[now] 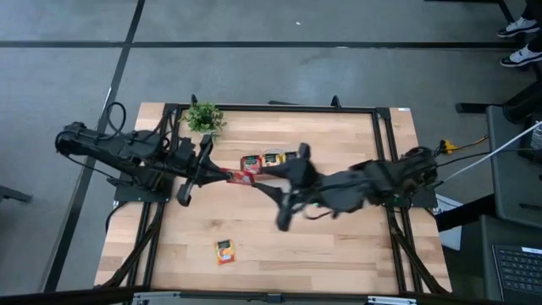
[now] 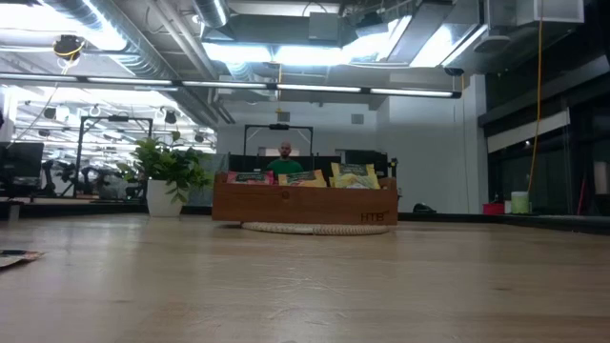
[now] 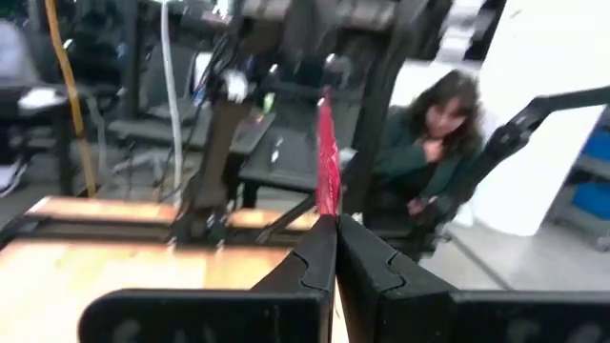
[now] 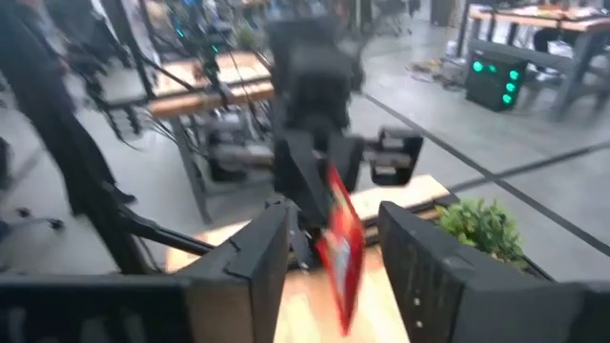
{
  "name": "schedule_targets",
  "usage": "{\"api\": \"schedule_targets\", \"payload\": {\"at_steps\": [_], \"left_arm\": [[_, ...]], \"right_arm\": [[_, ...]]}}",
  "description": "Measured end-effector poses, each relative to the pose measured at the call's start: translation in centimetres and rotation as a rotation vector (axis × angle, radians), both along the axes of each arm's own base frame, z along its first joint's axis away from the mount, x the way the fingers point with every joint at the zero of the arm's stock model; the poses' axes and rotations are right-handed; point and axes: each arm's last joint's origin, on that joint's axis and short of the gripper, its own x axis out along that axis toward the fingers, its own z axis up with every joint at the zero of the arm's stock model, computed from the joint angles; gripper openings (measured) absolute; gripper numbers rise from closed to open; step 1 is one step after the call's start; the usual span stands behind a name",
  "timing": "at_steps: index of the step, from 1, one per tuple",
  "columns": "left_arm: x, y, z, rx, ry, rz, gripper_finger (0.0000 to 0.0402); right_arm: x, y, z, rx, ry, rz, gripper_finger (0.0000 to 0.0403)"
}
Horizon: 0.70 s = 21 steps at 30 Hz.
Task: Pick & Place Tea
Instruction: Put the red tea bag into the left section of the wooden organizer
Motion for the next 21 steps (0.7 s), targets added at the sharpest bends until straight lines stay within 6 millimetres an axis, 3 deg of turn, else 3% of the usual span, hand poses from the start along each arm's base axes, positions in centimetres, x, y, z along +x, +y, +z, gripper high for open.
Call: {"api": "schedule_targets", "payload": {"at_steps": [9, 16, 21], "left_arm": [[1.0, 3.0, 2.3, 0.045, 0.244, 0.085, 0.0002], [3.1, 6.4, 2.8, 0.086, 0.433, 0.08, 0.0002], [5.0, 9.2, 1.6, 0.11, 0.595, 0.075, 0.0002]], "right_arm": [[-4.0, -0.6, 3.4, 0.031, -0.09, 0.013, 0.0185], [-4.0, -0.6, 3.0, 0.009, -0.056, -0.02, 0.0185], [-4.1, -0.6, 2.3, 0.043, -0.01, -0.024, 0.0186]]}}
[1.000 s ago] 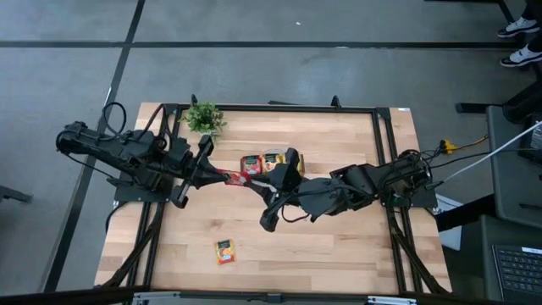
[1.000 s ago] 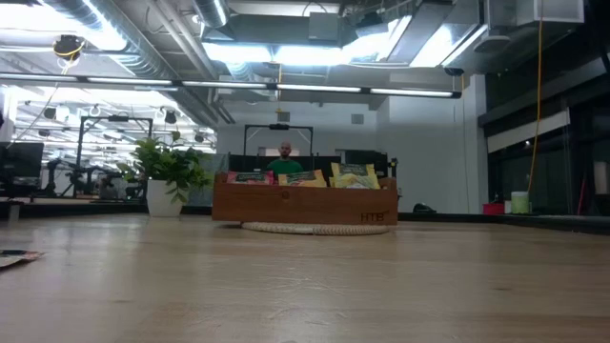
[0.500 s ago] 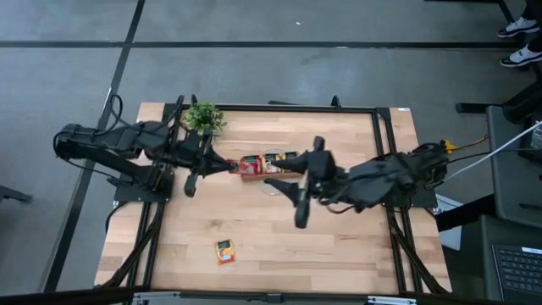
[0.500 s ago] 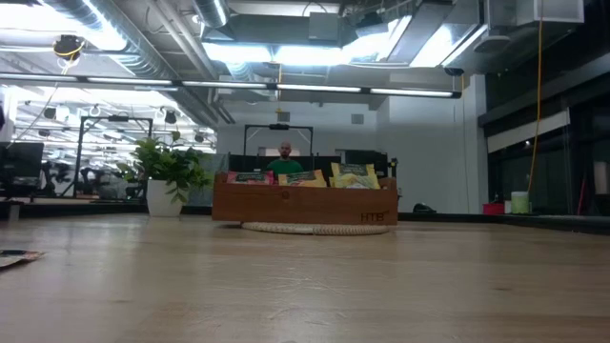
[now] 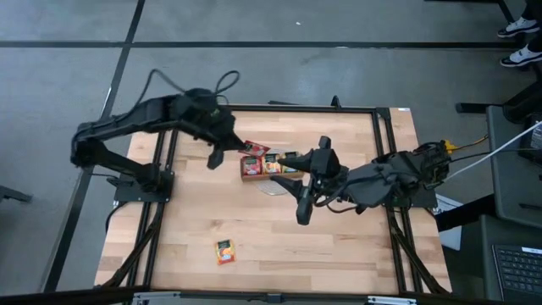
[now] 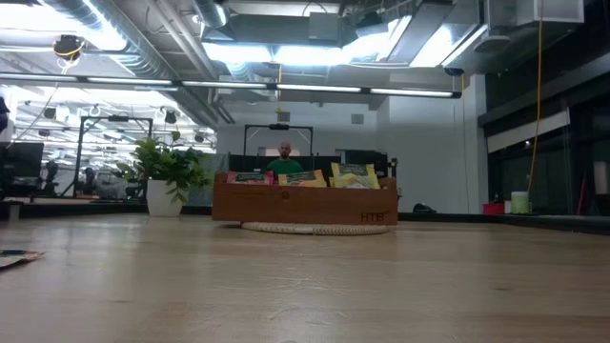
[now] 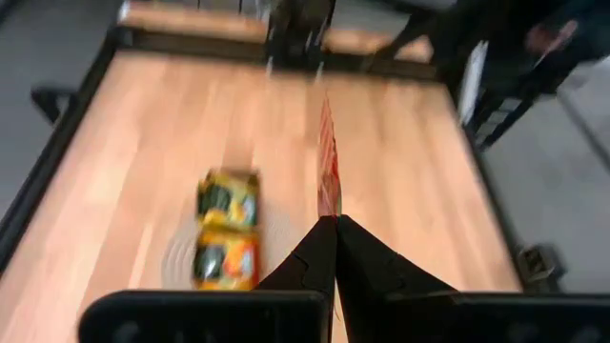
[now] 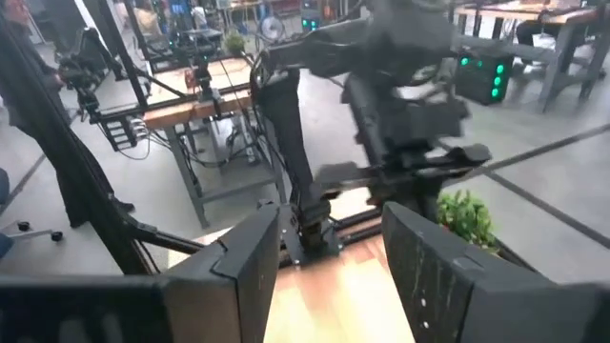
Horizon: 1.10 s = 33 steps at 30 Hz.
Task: Pick & Place Tea
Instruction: Put the red tea bag into the left section of the wooden organizer
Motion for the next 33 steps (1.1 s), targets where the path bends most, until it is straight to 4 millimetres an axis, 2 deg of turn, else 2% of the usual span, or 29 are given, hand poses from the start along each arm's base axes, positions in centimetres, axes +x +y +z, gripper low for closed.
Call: {"api": "schedule_targets", "payload": {"at_steps": [10, 21, 26, 33], "left_arm": [[3.3, 4.7, -5.5, -0.012, 0.363, -0.035, 0.0002], [5.8, 8.1, -10.8, -0.034, 0.567, -0.081, 0.0001], [6.5, 9.4, -13.0, -0.072, 0.651, -0.085, 0.0001], [7.0, 9.7, -15.0, -0.083, 0.733, -0.153, 0.0001]], "right_arm": [[0.0, 0.1, -1.1, 0.061, 0.063, 0.012, 0.0186], [0.0, 0.1, -1.7, 0.092, 0.099, 0.016, 0.0186], [0.0, 0.1, -1.8, 0.086, 0.111, 0.015, 0.0186], [0.0, 0.1, -1.9, 0.085, 0.119, 0.021, 0.0186]]}}
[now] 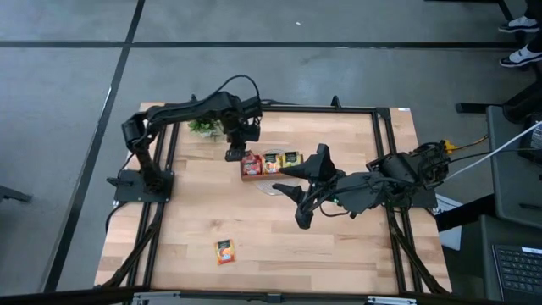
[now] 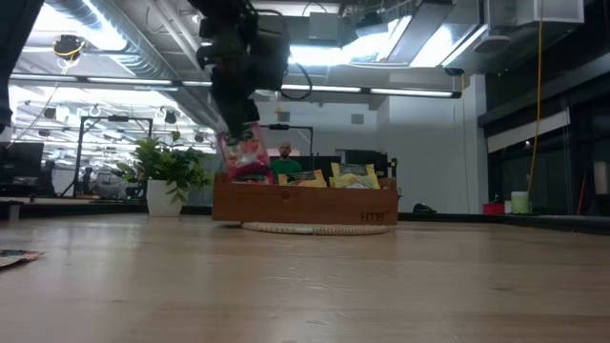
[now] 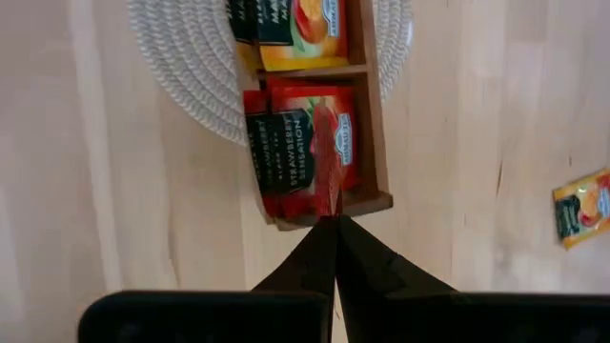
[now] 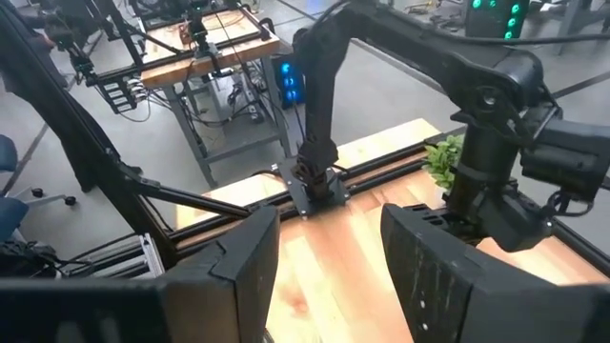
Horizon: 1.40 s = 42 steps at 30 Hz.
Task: Pick & Place Tea
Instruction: Put the red tea bag into the left section of the wooden organizer, then put the orange tea bag into the middle section of the wooden organizer
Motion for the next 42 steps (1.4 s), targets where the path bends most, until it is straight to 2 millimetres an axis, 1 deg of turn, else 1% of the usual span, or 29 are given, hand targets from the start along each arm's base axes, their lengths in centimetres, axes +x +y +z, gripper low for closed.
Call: {"api": "schedule_targets", "payload": {"at_steps": [5, 10, 14, 16, 27, 32, 37, 40, 42], "left_arm": [[0.5, 0.0, -0.8, -0.012, 0.017, -0.021, 0.0001], [1.0, -0.5, -1.0, -0.003, 0.005, -0.055, 0.0001], [1.2, -0.6, -1.1, 0.057, 0.018, -0.064, 0.0003], [1.2, -0.7, -1.1, 0.077, 0.026, -0.072, 0.0008], [1.6, -1.3, -1.0, 0.072, 0.0, -0.091, 0.0055], [1.7, -1.3, -1.0, 0.051, 0.009, -0.028, 0.0068], [1.3, -2.1, 0.0, -0.071, -0.032, 0.023, 0.0072], [1.3, -3.3, 1.2, -0.113, -0.098, 0.004, 0.0072], [1.2, -4.1, 2.0, -0.103, -0.128, 0.003, 0.0072]], "right_arm": [[-0.1, 0.0, -0.2, -0.007, 0.018, -0.001, 0.0186], [-0.1, 0.0, -0.2, -0.008, 0.019, -0.001, 0.0186], [-0.1, 0.0, -0.2, -0.008, 0.02, -0.001, 0.0186], [-0.1, 0.0, -0.2, -0.008, 0.02, -0.001, 0.0186], [-0.1, 0.0, -0.2, -0.007, 0.02, -0.001, 0.0186], [-0.1, 0.0, -0.2, -0.007, 0.02, -0.001, 0.0186], [-0.2, -0.1, -0.4, -0.02, 0.043, -0.001, 0.0186], [-0.2, -0.1, -0.6, -0.026, 0.059, -0.002, 0.0186], [-0.3, -0.2, -0.7, -0.016, 0.067, -0.008, 0.0186]]}}
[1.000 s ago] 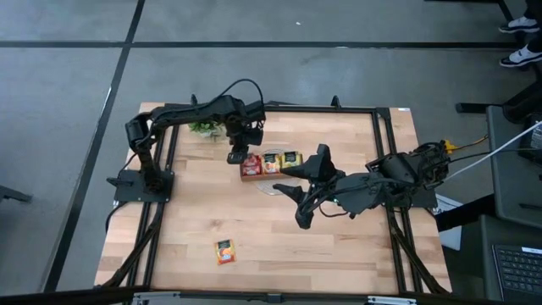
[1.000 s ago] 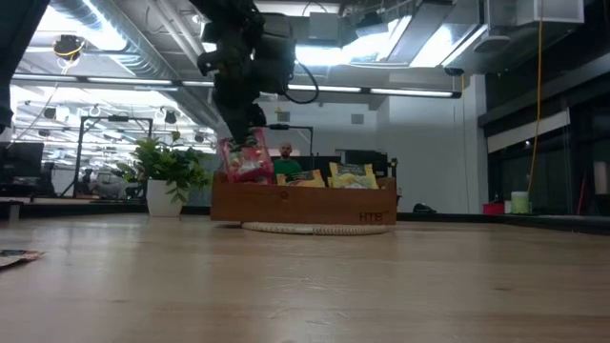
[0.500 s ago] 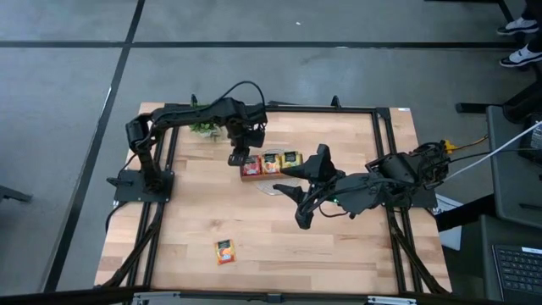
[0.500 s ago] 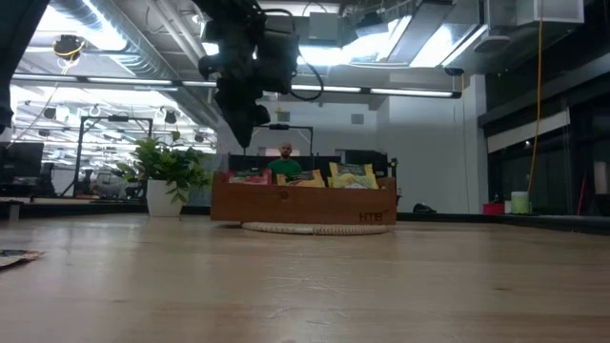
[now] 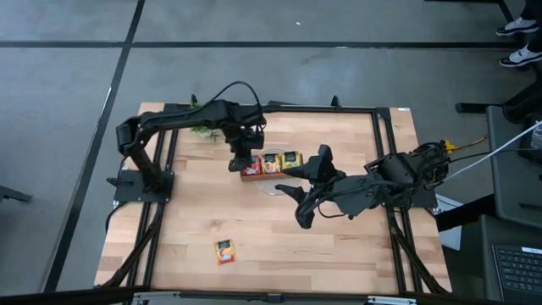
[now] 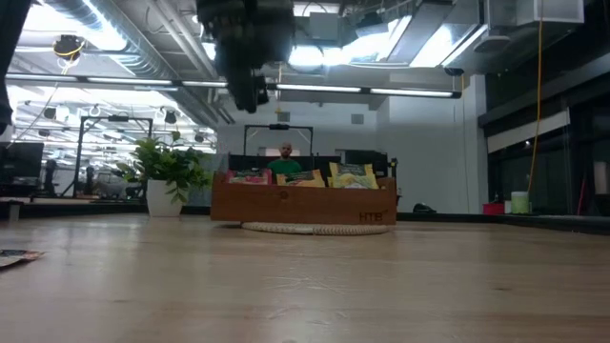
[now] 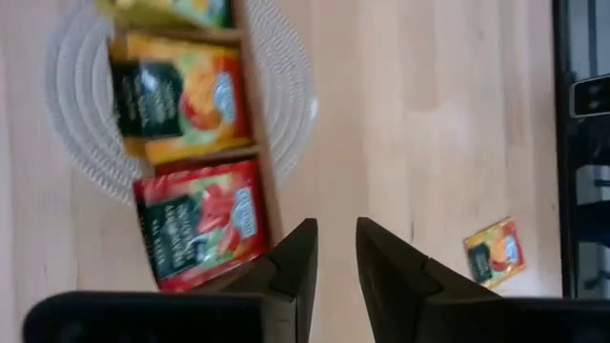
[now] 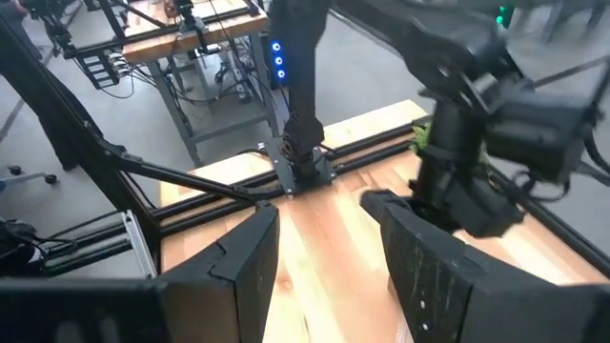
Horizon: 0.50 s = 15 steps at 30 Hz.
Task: Pick & Place Tea
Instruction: Put the orange tea bag into the middle section of the wooden organizer
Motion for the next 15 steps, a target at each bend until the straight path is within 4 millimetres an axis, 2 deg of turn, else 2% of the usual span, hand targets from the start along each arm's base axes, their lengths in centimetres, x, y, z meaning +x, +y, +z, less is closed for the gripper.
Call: {"api": "schedule_targets", "payload": {"at_steps": [6, 15], "left_arm": [[0.1, -3.2, 2.4, 0.01, -0.112, -0.021, 0.007], [-0.2, -9.2, 5.6, -0.009, -0.257, -0.074, 0.0072]], "right_arm": [[-0.1, 0.0, -0.2, 0.025, 0.015, 0.0, 0.0186], [0.8, 0.8, -1.3, 0.019, 0.068, 0.043, 0.0186]]}}
